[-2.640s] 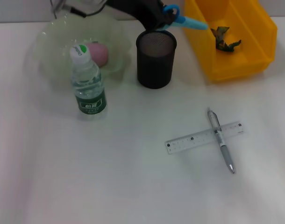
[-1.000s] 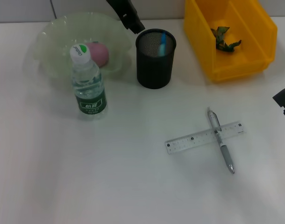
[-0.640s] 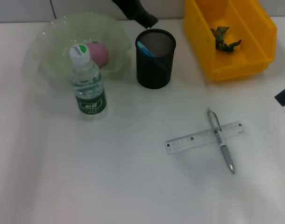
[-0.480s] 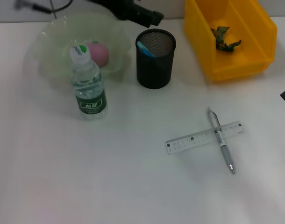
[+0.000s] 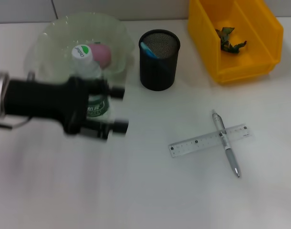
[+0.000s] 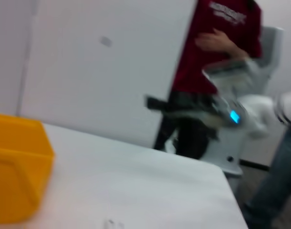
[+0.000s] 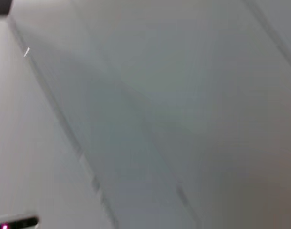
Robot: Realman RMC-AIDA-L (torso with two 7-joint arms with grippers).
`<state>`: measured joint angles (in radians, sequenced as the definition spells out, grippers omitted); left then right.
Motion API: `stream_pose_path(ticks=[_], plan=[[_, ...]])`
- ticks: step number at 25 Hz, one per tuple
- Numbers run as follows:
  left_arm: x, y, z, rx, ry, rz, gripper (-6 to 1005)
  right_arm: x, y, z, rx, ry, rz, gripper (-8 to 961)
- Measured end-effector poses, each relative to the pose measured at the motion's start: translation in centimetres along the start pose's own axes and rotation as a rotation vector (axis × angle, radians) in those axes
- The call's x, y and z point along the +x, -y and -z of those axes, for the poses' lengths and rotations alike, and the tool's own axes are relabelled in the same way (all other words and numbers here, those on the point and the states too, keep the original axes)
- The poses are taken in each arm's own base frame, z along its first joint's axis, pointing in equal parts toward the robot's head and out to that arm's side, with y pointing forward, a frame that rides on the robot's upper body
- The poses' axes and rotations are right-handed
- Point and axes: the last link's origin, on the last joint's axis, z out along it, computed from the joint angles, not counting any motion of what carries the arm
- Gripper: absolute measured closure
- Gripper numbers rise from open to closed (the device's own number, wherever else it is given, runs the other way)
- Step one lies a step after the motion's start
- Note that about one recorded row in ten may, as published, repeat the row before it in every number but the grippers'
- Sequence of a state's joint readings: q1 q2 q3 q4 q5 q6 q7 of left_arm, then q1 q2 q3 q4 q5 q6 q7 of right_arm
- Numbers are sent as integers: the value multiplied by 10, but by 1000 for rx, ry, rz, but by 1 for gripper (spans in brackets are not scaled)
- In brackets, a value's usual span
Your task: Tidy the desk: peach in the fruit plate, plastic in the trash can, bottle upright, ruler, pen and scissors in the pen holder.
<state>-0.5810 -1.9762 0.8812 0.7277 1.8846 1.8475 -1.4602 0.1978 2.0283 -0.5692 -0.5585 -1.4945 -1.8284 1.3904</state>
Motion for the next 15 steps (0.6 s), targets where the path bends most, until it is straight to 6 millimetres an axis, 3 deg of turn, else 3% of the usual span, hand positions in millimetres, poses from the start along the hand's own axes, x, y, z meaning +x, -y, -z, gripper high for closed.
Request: stream_pose_path(ticks=[3,4,5,9,15], plan=[[-19,-12,-2,-26,24,-5,163,-32,2,-12,-60,-177,45,270],[-25,-14,-3,-29,27,-1,163,-57,1,-26,-80,-333,110,270],[-30,-17,-4,-31,26,2,164,-57,1,-26,-80,-333,110,270],[-38,-21,-6,-34,16,5,167,-90,-12,-61,-105,-662,257,271],[-48,-26,-8,-37,-8,19,172,-100,-27,-118,-186,-1158,480,272]])
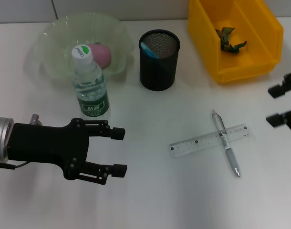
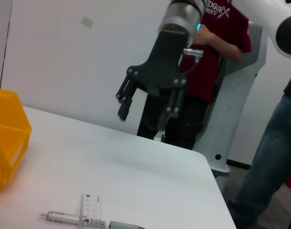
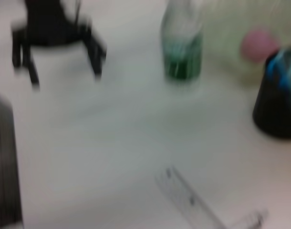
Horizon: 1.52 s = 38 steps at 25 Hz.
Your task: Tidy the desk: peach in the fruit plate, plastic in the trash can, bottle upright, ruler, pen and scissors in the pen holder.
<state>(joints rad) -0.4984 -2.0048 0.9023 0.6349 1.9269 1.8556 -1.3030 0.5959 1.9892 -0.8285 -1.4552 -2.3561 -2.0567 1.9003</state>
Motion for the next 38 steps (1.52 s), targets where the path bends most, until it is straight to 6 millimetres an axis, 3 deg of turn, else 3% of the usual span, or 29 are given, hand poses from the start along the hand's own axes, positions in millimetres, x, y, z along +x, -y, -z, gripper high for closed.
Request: stream_pose_path(ticks=[3,4,5,8,9,14,29,38], plan=[[-1,-1,0,2,-2,4,174,-17,10,-16,-2,-188,80,273],[-2,-1,0,3,-3,5,175,-26,16,-33,-5,-296,141,273],[-2,-1,0,3,-4,6,176,-26,16,-33,-5,-296,141,273],[-4,-3,-1,4,-11,12,178,-32,24,-62,-5,-422,206,274],[-4,-3,-2,5,-13,16,179,-31,28,-83,-11,-483,247,274],[-6,-5,-2,8,-22,25,183,-26,38,-113,3,-535,341,275],[-1,1,-4,21,-17,26,194,-22,36,-146,-39,-549,425,279],[-1,1,-4,20,-18,25,201,-20,37,-150,-43,-551,445,281]])
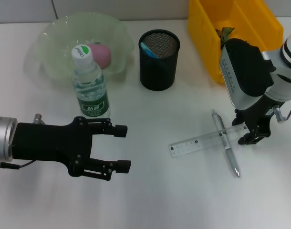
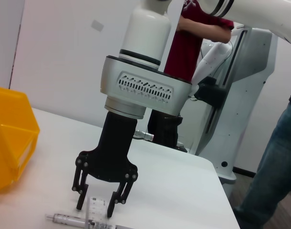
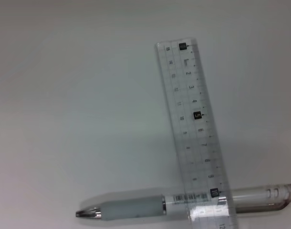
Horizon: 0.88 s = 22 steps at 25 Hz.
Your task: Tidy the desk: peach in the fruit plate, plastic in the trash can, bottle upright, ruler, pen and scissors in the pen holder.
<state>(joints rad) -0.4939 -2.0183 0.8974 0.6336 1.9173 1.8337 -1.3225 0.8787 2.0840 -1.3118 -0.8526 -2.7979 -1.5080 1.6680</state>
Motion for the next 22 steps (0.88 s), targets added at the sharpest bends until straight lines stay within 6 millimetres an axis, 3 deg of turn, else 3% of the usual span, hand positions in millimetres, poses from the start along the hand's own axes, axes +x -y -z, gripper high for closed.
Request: stream_pose_path(ticks=[2,5,10,22], plan=[[0,0,0,0,0,0,203,0,-1,0,-3,0,2,281],[-1,0,0,0,-1,2,205,1,-2,1,-2,1,1,489],[0,-1,2,2,-10,1,209,4,-6,7,8,14,-5,575],[6,-2,4,-12,-20,-13,218,24,-30,62,197,70,-60,575]])
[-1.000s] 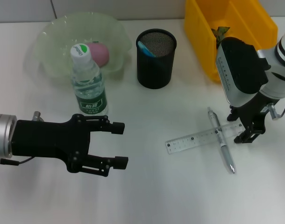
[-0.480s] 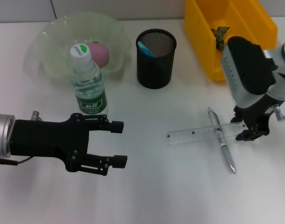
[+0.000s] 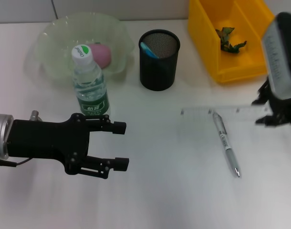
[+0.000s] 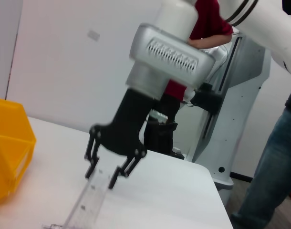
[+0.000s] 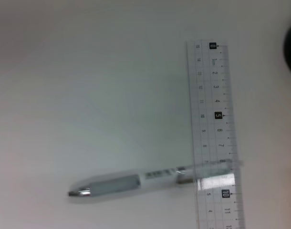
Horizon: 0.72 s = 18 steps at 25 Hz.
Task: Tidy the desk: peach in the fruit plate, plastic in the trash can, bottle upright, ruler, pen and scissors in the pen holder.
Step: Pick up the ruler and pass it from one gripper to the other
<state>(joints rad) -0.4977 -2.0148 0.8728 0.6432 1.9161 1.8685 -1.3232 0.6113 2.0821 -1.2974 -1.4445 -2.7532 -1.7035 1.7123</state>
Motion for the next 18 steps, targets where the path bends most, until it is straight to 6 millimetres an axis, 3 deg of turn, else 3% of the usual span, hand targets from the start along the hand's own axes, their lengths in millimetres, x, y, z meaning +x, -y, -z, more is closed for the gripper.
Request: stream_pose_path(ticks=[10,14,18], plan=[[5,0,-1,-17,-3,-12,226,-17,7,88,245,-13,32,576],[6,0,-1,-23,-4,-16,229,-27,23,102,315,-78,52,576],[7,-1,-1,-30,-8,-18,232,-46,41,102,339,-114,115,576]])
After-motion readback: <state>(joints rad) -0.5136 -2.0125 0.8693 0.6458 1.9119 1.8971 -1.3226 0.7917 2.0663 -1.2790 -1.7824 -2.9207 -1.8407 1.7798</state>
